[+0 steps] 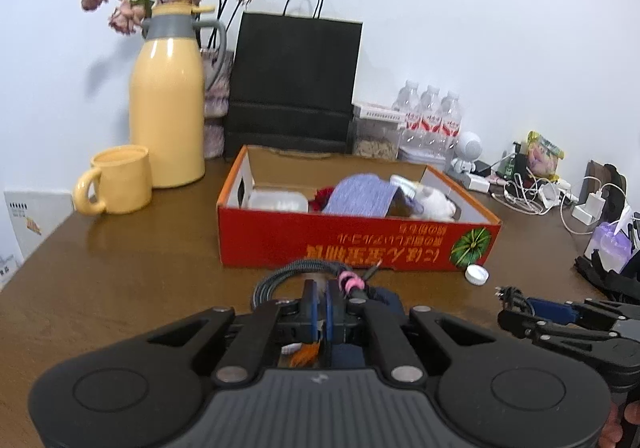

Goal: Organize objects
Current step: 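Carry both cables into the box and open both tools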

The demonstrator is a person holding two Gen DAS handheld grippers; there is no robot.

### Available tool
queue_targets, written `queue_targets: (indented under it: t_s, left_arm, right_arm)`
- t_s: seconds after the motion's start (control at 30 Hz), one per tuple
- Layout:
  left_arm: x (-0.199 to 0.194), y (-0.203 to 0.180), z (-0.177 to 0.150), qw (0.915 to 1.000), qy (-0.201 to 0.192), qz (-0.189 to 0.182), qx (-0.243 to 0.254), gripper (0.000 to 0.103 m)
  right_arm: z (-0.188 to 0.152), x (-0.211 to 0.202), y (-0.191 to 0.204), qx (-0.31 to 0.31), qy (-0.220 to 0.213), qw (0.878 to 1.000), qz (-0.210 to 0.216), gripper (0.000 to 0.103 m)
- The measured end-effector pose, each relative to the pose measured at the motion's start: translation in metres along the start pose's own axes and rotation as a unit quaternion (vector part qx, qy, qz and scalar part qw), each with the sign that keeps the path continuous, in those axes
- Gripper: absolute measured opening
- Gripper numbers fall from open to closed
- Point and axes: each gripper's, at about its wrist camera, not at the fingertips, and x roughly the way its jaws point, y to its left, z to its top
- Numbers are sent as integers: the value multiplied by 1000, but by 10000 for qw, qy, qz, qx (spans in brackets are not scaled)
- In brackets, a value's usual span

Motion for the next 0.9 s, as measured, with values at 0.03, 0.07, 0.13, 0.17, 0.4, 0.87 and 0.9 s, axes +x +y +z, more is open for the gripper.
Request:
queue_targets:
  t_s: [0.03,0.07,0.13,0.17,0.4,0.87,0.9]
  left_arm:
    - [-1,-1,2,10000,-29,16,26,3]
    - [-1,-2,5,10000,-56,22,51,3]
    - [-1,-4,9,9999,-106,18,78,3]
    - [0,-5,12,9999,-130,18,92,3]
    - [13,-13,33,9995,-275,23,161,3]
    - [69,-18,76,9990,-390,47,199,3]
    - [74,-19,79,9990,-393,53,193,3]
  right_arm:
    - [2,0,1,-7,-11,10000,25,39]
    - [5,0,3,-25,-36,10000,60,39]
    - [12,-2,7,-81,-117,9998,105,39]
    - [15,-2,8,-97,-159,9997,128,39]
    - [49,2,19,-163,-469,9984,262,39]
    - [99,46,30,-234,-596,9975,310,39]
    - [102,51,31,-243,-587,9975,322,39]
